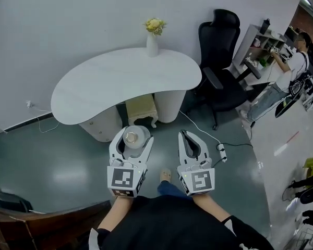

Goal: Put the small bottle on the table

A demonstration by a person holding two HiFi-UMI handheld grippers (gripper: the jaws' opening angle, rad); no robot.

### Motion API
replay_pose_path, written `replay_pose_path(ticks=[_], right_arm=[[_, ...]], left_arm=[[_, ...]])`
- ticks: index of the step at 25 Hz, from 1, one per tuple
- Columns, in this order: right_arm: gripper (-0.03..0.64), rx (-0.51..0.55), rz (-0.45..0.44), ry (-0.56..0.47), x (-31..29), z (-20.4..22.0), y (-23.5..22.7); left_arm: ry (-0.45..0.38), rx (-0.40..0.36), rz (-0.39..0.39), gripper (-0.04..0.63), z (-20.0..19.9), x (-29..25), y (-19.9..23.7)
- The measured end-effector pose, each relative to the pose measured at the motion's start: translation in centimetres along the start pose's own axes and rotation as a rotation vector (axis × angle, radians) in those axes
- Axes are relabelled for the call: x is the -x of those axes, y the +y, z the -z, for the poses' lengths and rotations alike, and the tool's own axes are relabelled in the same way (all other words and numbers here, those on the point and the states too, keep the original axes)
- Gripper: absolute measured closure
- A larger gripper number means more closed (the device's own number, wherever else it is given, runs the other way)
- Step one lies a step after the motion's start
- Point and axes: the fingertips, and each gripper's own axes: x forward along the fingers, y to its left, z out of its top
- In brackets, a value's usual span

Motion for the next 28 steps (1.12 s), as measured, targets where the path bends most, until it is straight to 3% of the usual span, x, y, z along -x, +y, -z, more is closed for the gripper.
replay_pose_path(ticks=[13, 28], right_arm=[[0.595, -0.008, -0.068, 0.017, -11.5, 3.2, -9.4], [0.594, -0.041, -0.093, 0.026, -15.3, 5.2, -13.4]], left_arm=[[-0.007, 0.007, -0.061, 0.262, -1.4, -13.9, 2.5], [0.033, 0.017, -0.079, 0.262, -1.0, -19.5, 2.9]])
